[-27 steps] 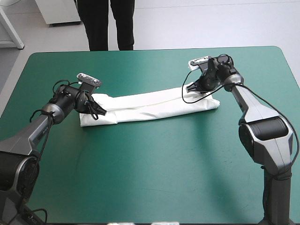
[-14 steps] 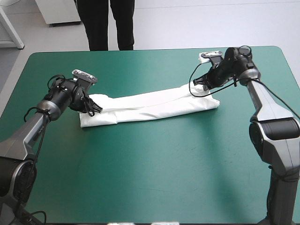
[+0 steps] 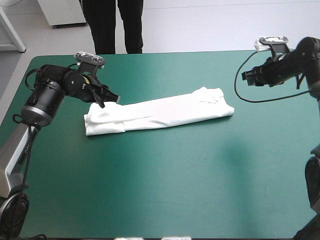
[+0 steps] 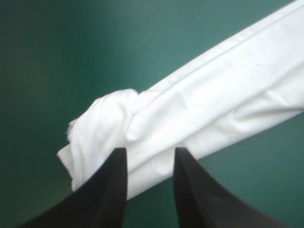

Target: Fold the cloth

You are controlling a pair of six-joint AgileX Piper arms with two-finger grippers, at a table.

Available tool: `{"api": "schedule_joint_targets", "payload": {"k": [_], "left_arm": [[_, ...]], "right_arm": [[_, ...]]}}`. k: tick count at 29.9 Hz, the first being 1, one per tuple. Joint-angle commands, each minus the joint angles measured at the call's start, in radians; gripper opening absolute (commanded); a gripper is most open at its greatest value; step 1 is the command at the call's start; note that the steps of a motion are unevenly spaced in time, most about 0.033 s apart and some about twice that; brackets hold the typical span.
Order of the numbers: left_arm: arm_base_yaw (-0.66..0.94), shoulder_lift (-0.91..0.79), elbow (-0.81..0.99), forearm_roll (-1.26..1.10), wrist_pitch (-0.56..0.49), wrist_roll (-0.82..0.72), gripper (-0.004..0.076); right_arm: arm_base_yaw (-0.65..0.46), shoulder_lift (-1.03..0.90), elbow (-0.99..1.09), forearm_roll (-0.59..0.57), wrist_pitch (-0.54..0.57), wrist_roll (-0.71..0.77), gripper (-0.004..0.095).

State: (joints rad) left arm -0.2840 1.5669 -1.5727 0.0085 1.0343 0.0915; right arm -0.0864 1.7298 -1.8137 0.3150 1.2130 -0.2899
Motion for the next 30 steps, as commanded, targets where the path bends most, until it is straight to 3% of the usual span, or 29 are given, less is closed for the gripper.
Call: {"api": "schedule_joint_targets", "payload": {"k": [1,2,8,19,24,30], "left_arm": [[-0.064,-0.039,-0.037,-0.026,-0.089,0.032,0.0035],[-0.075,-0.037,-0.037,-0.034,-0.108,0.047,-0.0009],[-0.096,0.053,-0.041,-0.194,-0.174,0.131,-0.0004],[-0.096,0.289,-0.048,-0.416,-0.226,0.249,-0.0009],[-0.12,0.379,-0.13,-0.435,-0.228,0.273,-0.0009],[-0.147,0.483,-0.222,-0.429,-0.175,0.268,-0.0009]], "right_arm": [[-0.036,-0.155,0.09,0.013,-0.042,-0.022,0.0433],[-0.039,-0.18,0.123,0.013,-0.051,-0.022,0.0434],[-0.039,-0.254,0.252,0.017,-0.098,-0.023,0.0433],[-0.037,-0.252,0.26,0.024,-0.201,-0.023,0.04],[-0.037,-0.229,0.26,0.043,-0.24,-0.022,0.0399],[-0.037,-0.137,0.26,0.143,-0.226,-0.052,0.0403]]}}
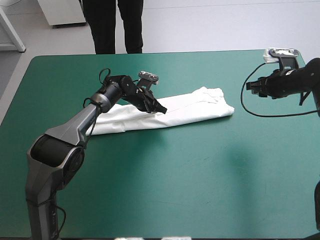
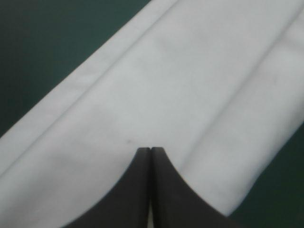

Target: Fold the cloth

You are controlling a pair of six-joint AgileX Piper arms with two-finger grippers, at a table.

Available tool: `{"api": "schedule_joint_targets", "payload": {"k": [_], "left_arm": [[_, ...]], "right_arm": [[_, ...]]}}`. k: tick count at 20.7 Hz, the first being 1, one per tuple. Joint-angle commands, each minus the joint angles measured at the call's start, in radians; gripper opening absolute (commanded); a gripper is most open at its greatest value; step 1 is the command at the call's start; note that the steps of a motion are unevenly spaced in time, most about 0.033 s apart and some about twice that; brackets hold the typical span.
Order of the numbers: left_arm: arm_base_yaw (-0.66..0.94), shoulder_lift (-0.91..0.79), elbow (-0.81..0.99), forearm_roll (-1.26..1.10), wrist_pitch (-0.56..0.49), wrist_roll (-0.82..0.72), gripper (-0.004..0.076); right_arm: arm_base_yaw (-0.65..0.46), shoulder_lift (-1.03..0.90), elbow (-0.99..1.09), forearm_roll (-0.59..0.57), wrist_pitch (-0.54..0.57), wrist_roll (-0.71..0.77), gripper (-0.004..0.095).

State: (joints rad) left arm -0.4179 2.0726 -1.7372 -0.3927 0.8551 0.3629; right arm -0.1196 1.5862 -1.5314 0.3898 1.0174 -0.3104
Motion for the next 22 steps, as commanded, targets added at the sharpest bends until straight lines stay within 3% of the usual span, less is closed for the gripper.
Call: {"api": "schedule_joint_targets", "payload": {"k": [1,4,9,22], "left_arm": [[-0.013,-0.01,-0.063,-0.025,0.011,-0.008,-0.0009],[-0.013,0.013,-0.065,-0.019,0.033,-0.008,-0.0009],[-0.013,0.019,-0.065,0.008,0.066,-0.028,-0.0009],[-0.013,0.019,-0.065,0.028,0.11,-0.034,-0.0009]], "right_arm": [[-0.004,0.026,-0.023,0.088,-0.026,-0.043,0.0403],[-0.004,0.082,-0.023,0.152,-0.002,-0.067,0.0412],[-0.004,0.206,-0.026,0.238,0.018,-0.109,0.0578],[0.01,0.482,-0.191,0.375,0.067,-0.121,0.0596]]}}
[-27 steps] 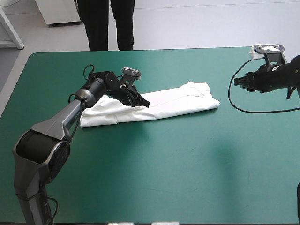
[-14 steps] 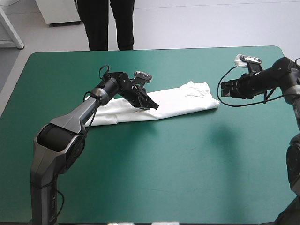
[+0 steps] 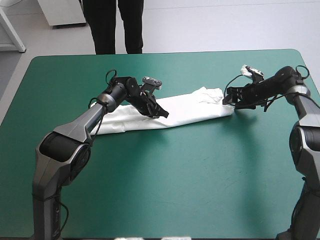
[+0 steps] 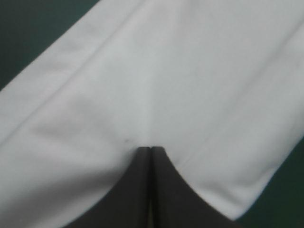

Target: Fold the cloth

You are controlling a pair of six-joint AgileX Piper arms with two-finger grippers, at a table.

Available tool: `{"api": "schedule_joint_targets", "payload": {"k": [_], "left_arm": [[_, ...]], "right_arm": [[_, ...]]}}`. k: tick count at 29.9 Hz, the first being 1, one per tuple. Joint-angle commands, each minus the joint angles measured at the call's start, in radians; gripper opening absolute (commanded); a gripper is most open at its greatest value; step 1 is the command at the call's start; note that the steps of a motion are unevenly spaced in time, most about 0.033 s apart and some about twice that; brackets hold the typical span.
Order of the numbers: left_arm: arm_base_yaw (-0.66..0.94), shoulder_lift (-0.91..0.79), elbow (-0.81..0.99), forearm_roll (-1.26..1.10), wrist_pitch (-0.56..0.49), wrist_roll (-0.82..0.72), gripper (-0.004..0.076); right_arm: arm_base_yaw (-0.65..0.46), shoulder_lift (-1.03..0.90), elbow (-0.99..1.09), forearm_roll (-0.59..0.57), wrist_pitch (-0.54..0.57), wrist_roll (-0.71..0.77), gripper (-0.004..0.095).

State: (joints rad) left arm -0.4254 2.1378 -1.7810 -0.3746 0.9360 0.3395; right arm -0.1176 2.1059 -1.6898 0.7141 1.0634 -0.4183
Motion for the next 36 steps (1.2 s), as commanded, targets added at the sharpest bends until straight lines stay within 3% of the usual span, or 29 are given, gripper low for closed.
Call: {"api": "schedule_joint_targets", "payload": {"k": [1,10,13,15,22,36], "left_arm": [[-0.005,-0.046,-0.021,0.017,0.029,-0.011,-0.0009],[-0.005,-0.046,-0.021,0.031,0.029,-0.011,-0.0009],[-0.005,-0.046,-0.021,0.031,0.03,-0.011,-0.0009],[-0.005,-0.046,-0.021,0.031,0.032,-0.011,-0.0009],[-0.005,-0.044,-0.021,0.053,0.032,-0.011,-0.0009],[-0.005,-0.042,-0.021,0.071,0.074,-0.028,-0.0009]], "right_arm": [[0.018,-0.034,-0.032,0.05,0.021,-0.013,0.0596],[0.136,0.032,-0.03,0.05,0.023,-0.015,0.0595],[0.167,0.049,-0.03,0.048,0.012,-0.015,0.0549],[0.174,0.054,-0.029,0.049,0.012,-0.015,0.0468],[0.174,0.054,-0.033,0.051,0.009,-0.034,-0.0016],[0.097,0.008,-0.271,0.019,0.096,0.015,-0.0013]]}}
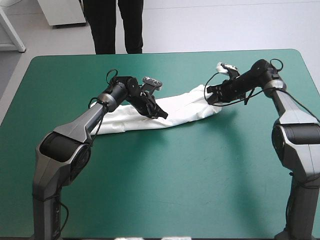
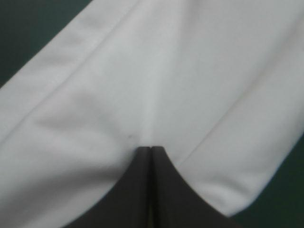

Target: Fold the cloth

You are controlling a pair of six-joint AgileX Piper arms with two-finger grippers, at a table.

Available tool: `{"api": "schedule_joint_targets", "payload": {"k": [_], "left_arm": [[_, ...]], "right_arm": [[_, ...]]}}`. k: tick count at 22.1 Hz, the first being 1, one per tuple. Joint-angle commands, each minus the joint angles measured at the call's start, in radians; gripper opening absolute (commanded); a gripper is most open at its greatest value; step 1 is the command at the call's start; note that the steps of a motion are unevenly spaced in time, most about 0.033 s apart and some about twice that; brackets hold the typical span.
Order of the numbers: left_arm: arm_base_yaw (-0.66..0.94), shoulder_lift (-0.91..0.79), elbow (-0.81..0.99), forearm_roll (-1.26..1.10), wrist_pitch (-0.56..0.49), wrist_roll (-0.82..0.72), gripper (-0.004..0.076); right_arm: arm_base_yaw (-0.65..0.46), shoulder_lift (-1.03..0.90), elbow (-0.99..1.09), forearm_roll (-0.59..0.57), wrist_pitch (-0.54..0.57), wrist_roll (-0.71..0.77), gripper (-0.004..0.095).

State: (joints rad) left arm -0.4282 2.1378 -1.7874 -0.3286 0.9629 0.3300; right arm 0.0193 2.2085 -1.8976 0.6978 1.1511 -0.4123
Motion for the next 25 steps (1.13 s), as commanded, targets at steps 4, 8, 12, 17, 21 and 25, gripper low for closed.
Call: {"api": "schedule_joint_targets", "payload": {"k": [4,8,12,17,21,25], "left_arm": [[-0.003,-0.042,-0.015,0.025,0.047,-0.021,-0.0009],[-0.004,-0.042,-0.015,-0.014,0.044,-0.021,-0.0009],[-0.004,-0.042,-0.015,-0.016,0.036,-0.021,-0.0009],[-0.004,-0.06,-0.047,0.013,0.053,-0.021,-0.0009],[0.009,-0.139,-0.188,0.146,0.118,-0.074,-0.0009],[0.059,-0.217,-0.213,0.18,0.158,-0.087,-0.0009]], "right_arm": [[-0.077,-0.152,-0.078,0.055,0.006,0.017,-0.0013],[-0.093,-0.217,-0.078,0.113,0.004,-0.008,-0.0013],[-0.093,-0.231,-0.078,0.138,0.01,-0.024,-0.0013],[-0.091,-0.231,-0.078,0.138,0.019,-0.024,-0.0013],[-0.091,-0.231,-0.078,0.144,0.021,-0.024,-0.0013],[-0.066,-0.231,-0.078,0.181,0.021,-0.029,-0.0012]]}}
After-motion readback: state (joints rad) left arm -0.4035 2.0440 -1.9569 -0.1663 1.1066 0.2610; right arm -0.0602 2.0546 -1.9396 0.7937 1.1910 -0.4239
